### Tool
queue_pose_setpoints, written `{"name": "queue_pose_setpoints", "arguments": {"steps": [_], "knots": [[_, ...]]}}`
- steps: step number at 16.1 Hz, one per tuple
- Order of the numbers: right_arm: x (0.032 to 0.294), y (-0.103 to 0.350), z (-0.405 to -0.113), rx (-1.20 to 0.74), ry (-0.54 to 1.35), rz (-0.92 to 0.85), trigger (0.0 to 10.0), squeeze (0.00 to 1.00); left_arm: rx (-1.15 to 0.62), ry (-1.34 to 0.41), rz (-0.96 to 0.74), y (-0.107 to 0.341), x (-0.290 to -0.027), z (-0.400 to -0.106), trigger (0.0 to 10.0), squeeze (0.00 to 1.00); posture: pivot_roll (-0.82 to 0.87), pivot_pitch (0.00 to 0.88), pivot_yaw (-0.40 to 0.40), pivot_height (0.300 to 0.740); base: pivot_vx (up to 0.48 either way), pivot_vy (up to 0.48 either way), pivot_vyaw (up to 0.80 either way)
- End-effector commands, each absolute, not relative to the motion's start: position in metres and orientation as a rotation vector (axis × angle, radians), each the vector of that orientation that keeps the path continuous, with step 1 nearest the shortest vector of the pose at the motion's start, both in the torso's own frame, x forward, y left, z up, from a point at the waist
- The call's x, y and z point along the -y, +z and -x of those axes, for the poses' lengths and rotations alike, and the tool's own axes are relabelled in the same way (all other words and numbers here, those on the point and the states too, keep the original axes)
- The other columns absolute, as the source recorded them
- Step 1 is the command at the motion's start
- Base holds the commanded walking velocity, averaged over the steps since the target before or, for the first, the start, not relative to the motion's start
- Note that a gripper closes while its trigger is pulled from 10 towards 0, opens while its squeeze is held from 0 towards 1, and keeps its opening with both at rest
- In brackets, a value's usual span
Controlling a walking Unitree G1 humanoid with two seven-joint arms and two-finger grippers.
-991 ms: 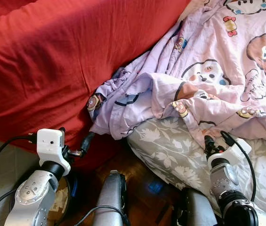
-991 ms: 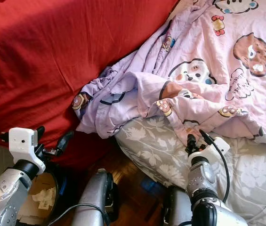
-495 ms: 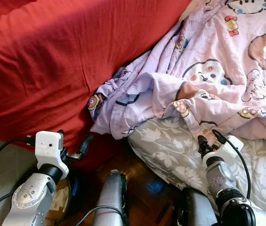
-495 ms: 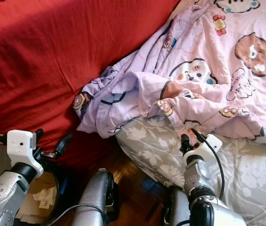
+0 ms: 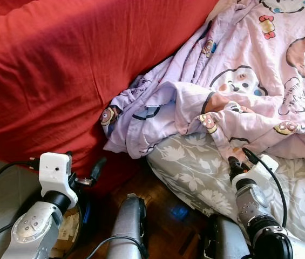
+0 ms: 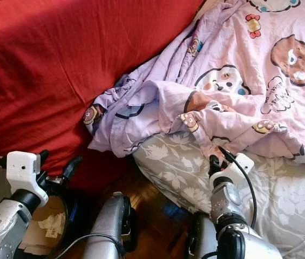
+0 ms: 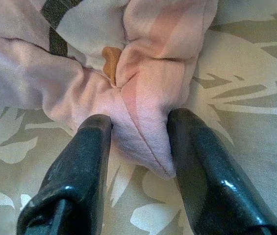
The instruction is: Clean up the room
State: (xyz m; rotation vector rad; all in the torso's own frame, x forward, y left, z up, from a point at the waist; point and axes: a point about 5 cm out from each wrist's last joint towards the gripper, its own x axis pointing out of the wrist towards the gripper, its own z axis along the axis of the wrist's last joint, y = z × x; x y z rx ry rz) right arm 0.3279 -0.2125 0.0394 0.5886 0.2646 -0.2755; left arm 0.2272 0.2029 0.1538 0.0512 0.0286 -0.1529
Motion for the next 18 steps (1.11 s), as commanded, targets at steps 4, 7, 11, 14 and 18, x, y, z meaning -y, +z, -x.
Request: {"name": "queue_pose_setpoints", "arguments": {"steps": [4, 7, 11, 14, 18], "knots": [[0.209, 0.020, -0.314, -0.346, -0.301, -0.603, 0.0, 0.00, -0.054, -0.137, -0.060, 0.153, -0.207, -0.221, 10.0, 0.00, 0.29, 0.421, 0.138, 0.642, 0.000, 0.000, 0.00], [0.209, 0.019, -0.313, -0.353, -0.302, -0.604, 0.0, 0.00, -0.060, -0.135, -0.060, 0.152, -0.208, -0.219, 10.0, 0.00, 0.29, 0.425, 0.138, 0.642, 0.000, 0.000, 0.00], [0.208, 0.020, -0.314, -0.353, -0.293, -0.598, 0.0, 0.00, -0.066, -0.137, -0.061, 0.151, -0.208, -0.219, 10.0, 0.00, 0.29, 0.427, 0.138, 0.642, 0.000, 0.000, 0.00], [0.202, 0.020, -0.314, -0.354, -0.257, -0.555, 0.0, 0.00, -0.068, -0.133, -0.059, 0.149, -0.207, -0.221, 10.0, 0.00, 0.29, 0.419, 0.133, 0.642, 0.000, 0.000, 0.00], [0.197, 0.022, -0.316, -0.329, -0.224, -0.524, 0.0, 0.00, -0.080, -0.119, -0.055, 0.137, -0.210, -0.228, 10.0, 0.00, 0.26, 0.368, 0.123, 0.642, 0.000, 0.000, 0.00]]}}
